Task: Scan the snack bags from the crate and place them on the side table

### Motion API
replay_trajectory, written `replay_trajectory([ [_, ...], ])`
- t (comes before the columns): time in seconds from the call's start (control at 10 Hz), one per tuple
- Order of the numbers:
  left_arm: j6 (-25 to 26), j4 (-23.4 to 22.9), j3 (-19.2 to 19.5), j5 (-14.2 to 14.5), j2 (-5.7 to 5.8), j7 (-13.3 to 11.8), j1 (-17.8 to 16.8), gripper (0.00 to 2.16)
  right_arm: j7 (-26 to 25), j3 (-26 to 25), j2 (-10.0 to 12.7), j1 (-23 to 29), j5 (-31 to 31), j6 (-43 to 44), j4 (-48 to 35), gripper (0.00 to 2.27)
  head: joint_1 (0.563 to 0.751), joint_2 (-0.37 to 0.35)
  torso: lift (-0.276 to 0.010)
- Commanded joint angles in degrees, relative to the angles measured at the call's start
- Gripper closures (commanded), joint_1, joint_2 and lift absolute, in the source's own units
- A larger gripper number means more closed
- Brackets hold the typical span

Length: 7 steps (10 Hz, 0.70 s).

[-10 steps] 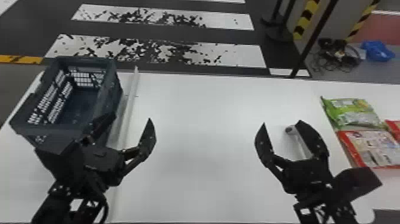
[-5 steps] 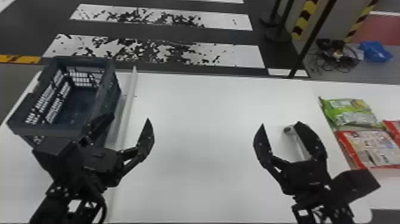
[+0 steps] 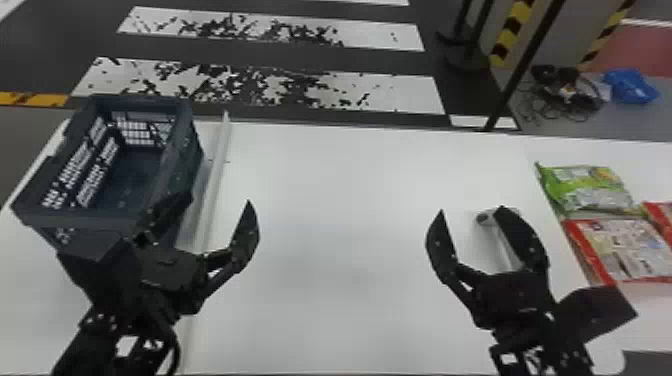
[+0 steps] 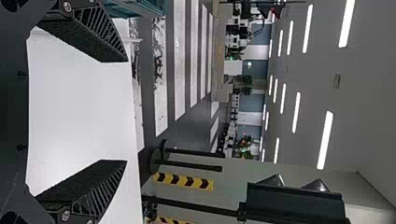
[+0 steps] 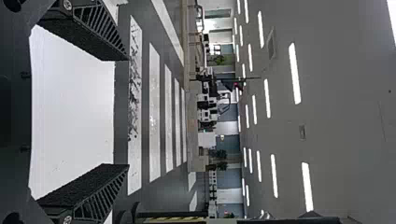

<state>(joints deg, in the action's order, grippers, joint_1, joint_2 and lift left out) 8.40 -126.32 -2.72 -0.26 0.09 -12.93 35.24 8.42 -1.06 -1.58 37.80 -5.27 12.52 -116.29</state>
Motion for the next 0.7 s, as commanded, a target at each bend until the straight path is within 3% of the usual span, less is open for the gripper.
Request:
replay_trajectory([
  [0.0, 0.0, 0.11, 0.0, 0.0, -0.24, 0.01, -0.09, 0.1, 0.01, 0.0, 0.0, -0.01, -0.09, 0.18, 0.18, 0.06, 0.695, -0.083, -0.094],
  [0.6, 0.0, 0.37, 0.0, 0.18, -0.24, 0.27, -0.09, 0.1, 0.01, -0.18, 0.0, -0.1, -0.88, 0.18, 0.53, 0.06, 0.695, -0.086, -0.094],
])
